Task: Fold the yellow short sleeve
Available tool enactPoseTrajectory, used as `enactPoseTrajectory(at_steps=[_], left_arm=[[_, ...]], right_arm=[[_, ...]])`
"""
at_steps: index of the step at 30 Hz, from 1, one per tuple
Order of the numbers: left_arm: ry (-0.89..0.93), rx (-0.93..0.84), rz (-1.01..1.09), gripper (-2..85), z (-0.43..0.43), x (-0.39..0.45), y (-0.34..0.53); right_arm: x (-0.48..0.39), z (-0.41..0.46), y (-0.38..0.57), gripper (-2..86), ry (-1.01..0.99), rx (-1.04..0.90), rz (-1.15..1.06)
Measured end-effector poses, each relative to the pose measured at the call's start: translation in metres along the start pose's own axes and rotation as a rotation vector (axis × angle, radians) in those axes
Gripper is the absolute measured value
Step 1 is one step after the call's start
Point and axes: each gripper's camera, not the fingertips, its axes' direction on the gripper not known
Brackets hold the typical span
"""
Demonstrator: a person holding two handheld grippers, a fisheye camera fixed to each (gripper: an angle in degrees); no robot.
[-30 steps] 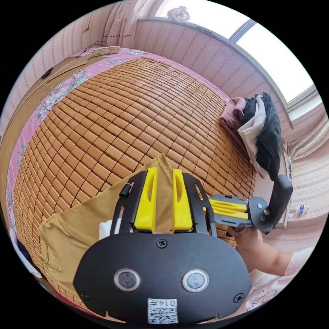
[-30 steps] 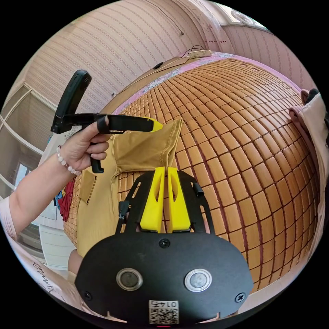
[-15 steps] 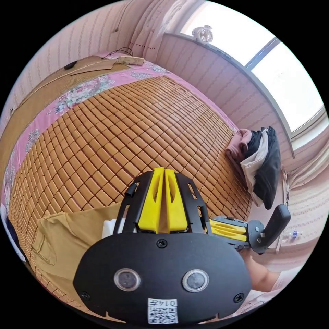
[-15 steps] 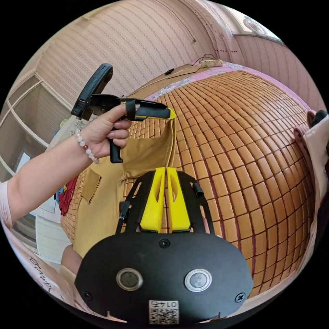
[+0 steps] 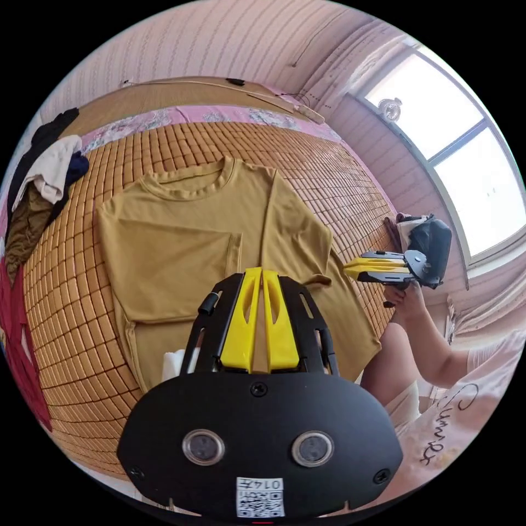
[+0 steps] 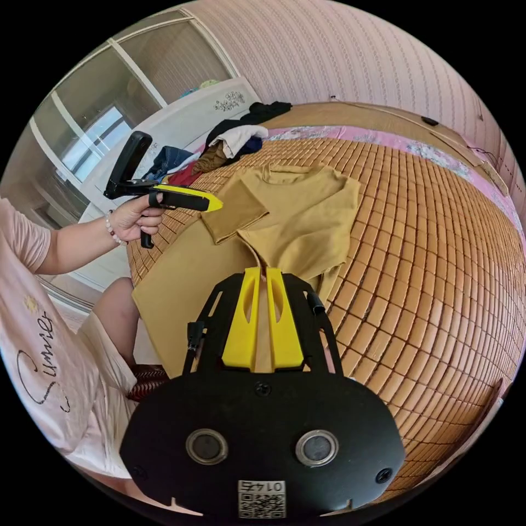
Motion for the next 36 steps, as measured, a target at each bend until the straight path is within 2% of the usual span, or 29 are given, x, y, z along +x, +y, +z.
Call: enactPoseTrajectory(at_steps=[4,9,12,15,22,27,29,32,36], left_arm=[[-0.04,-0.005,0.002,1.6,0.015,-0.001,0.004],[-0.109,-0.089,0.038,7.5,0.051,0.015,-0.013],[-0.187,-0.104,0.096,4.3,0.061,0.024,-0.011],[-0.213,-0.087,0.119,0.0,0.053,0.029,-0.005],[-0.21,0.107,0.166,-0.8,-0.011,0.035,0.017],[-0.152,-0.013,0.074,0.2,0.02,-0.001,0.031],[-0.166,-0.083,0.034,3.1,0.037,-0.016,0.039],[-0.127,-0.037,0.038,4.4,0.025,-0.027,0.052],[-0.129,0.032,0.002,4.6,0.001,-0.056,0.066]], right_arm=[[-0.009,0.012,0.0,2.8,0.037,0.002,0.043],[-0.034,0.049,-0.022,8.2,0.116,-0.079,-0.015],[-0.045,0.081,-0.032,8.8,0.187,-0.176,-0.056],[-0.05,0.085,-0.04,3.2,0.271,-0.17,-0.05],[-0.073,0.054,-0.061,0.4,0.268,-0.045,-0.105],[-0.068,0.078,-0.067,1.5,0.219,-0.11,-0.079],[-0.055,0.091,-0.067,4.8,0.186,-0.174,-0.03],[-0.045,0.082,-0.067,6.3,0.144,-0.164,-0.026],[-0.017,0.069,-0.085,6.4,0.203,-0.124,-0.018]])
